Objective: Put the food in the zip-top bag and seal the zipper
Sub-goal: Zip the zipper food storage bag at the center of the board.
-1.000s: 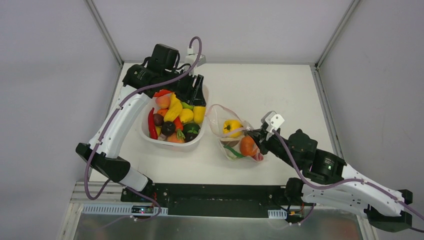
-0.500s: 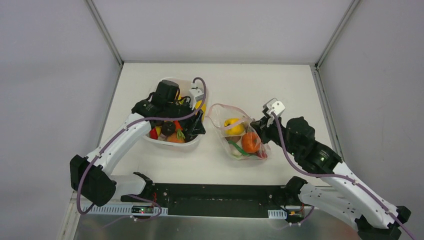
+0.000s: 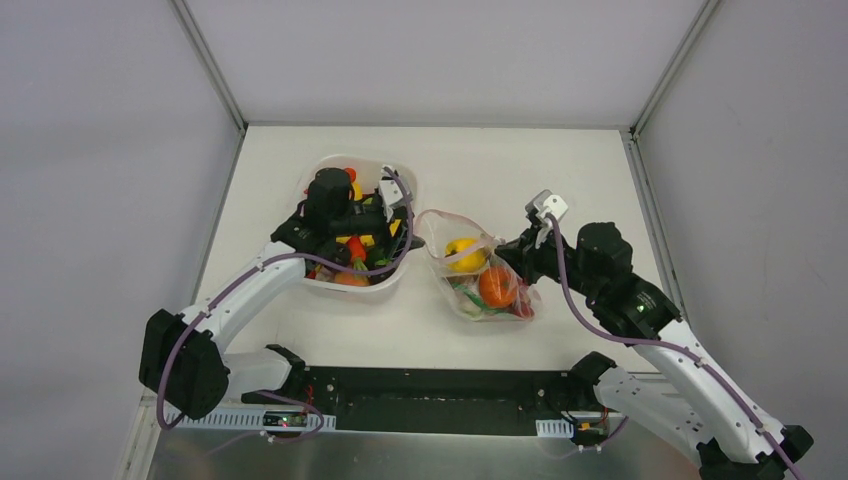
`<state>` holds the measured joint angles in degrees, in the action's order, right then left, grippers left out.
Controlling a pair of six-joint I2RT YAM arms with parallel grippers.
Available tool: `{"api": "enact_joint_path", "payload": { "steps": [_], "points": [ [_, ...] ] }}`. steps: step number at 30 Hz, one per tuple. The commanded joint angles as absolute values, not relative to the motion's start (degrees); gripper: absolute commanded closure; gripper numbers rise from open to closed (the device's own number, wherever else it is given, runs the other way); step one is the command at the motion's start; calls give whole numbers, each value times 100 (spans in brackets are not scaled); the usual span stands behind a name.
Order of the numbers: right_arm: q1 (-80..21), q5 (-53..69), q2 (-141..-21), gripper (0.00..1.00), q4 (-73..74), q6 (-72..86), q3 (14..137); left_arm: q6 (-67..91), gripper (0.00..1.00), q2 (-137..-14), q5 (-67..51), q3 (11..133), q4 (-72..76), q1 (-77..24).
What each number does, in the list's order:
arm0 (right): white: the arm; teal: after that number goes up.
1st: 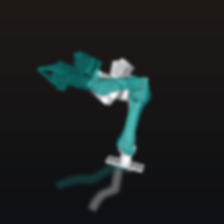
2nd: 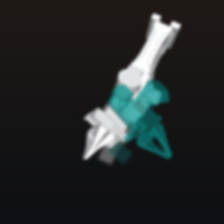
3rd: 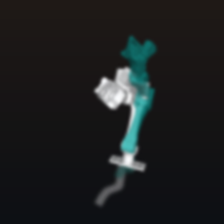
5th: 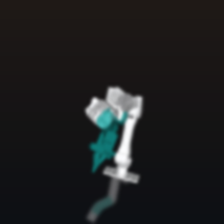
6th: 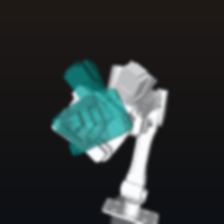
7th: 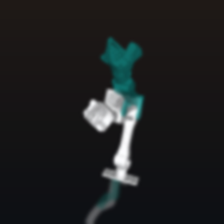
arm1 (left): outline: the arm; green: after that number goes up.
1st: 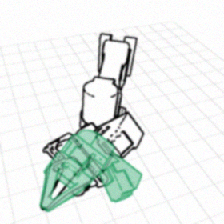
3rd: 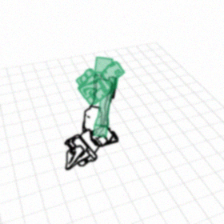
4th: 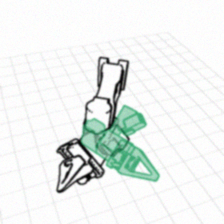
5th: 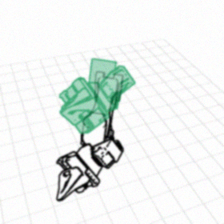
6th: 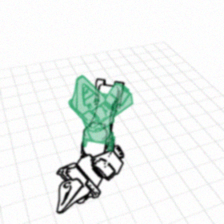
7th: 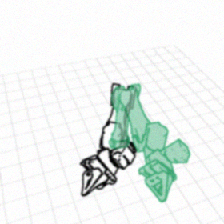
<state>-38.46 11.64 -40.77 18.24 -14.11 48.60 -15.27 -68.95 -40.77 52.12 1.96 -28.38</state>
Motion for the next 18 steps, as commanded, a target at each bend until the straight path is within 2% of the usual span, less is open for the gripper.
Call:
{"api": "enact_joint_path", "payload": {
  "steps": [1,7,11,15,18],
  "points": [
    [-3772,1373,-3970,100,1587,-1361,5129,-2137,32,-7066,-4884,5336,277,-2786],
    [-3693,1329,-3896,100,1613,-1380,5150,-3297,35,-7216,-5488,5759,-1462,-2748],
    [-3668,1479,-3926,100,1597,-1358,5159,-2895,40,-7292,-5489,5677,-931,-2742],
    [-3657,1489,-3897,100,1487,-1316,5113,-2300,53,-7454,-5504,5634,-142,-2747],
    [-3650,1481,-3901,100,1424,-1306,5106,-2272,74,-7589,-5537,5818,-425,-2747]
  ]
}}
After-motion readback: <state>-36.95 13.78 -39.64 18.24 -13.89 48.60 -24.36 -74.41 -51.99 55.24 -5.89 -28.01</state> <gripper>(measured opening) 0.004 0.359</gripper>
